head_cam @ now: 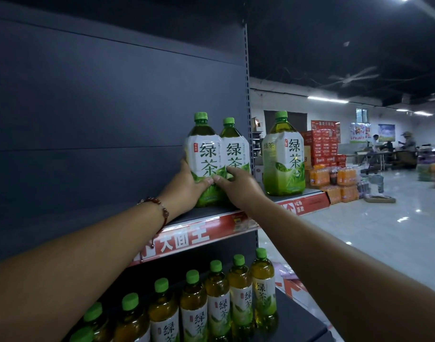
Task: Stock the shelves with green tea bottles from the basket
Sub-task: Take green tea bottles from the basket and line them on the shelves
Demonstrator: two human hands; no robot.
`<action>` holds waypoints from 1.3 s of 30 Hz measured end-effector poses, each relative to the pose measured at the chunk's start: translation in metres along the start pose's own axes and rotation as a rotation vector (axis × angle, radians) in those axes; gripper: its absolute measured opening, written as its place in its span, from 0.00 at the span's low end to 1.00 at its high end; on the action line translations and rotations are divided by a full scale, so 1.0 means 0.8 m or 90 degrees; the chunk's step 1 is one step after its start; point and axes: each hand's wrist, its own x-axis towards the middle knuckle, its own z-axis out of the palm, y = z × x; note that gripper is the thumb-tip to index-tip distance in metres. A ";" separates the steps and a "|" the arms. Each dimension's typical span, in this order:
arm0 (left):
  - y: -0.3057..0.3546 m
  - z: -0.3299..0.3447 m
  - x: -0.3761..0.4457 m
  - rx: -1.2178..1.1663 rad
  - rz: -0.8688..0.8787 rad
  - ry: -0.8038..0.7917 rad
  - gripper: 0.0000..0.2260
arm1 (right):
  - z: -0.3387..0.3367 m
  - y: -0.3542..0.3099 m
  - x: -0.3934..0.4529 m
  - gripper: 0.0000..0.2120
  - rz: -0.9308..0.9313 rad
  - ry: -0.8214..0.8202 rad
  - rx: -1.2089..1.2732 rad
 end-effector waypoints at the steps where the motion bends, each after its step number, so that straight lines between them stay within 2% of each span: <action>1: 0.001 -0.001 -0.001 0.003 -0.004 -0.003 0.34 | 0.001 0.000 0.000 0.29 0.002 0.001 -0.008; 7: 0.014 -0.003 -0.009 0.066 -0.054 -0.003 0.28 | -0.003 -0.004 -0.009 0.28 -0.008 -0.003 -0.080; 10: 0.028 -0.006 -0.027 0.163 -0.074 -0.020 0.22 | -0.013 -0.003 -0.023 0.28 -0.030 0.002 -0.161; 12: 0.033 -0.010 -0.045 0.252 -0.073 -0.028 0.21 | -0.026 -0.004 -0.038 0.27 -0.066 -0.008 -0.231; 16: 0.038 -0.013 -0.089 0.489 0.007 -0.022 0.24 | -0.062 -0.008 -0.074 0.27 -0.142 -0.051 -0.411; 18: 0.045 -0.008 -0.115 0.528 0.070 -0.014 0.25 | -0.079 -0.007 -0.096 0.28 -0.159 -0.079 -0.466; 21: 0.057 0.008 -0.153 0.499 0.135 -0.025 0.28 | -0.102 0.002 -0.133 0.28 -0.175 -0.108 -0.516; 24: 0.066 0.037 -0.189 0.464 0.175 -0.050 0.30 | -0.122 0.020 -0.174 0.30 -0.142 -0.141 -0.571; 30: 0.067 0.134 -0.259 0.392 0.198 -0.174 0.30 | -0.165 0.098 -0.263 0.34 0.002 -0.204 -0.665; 39: 0.086 0.284 -0.359 0.243 0.264 -0.358 0.30 | -0.230 0.227 -0.411 0.36 0.237 -0.258 -0.689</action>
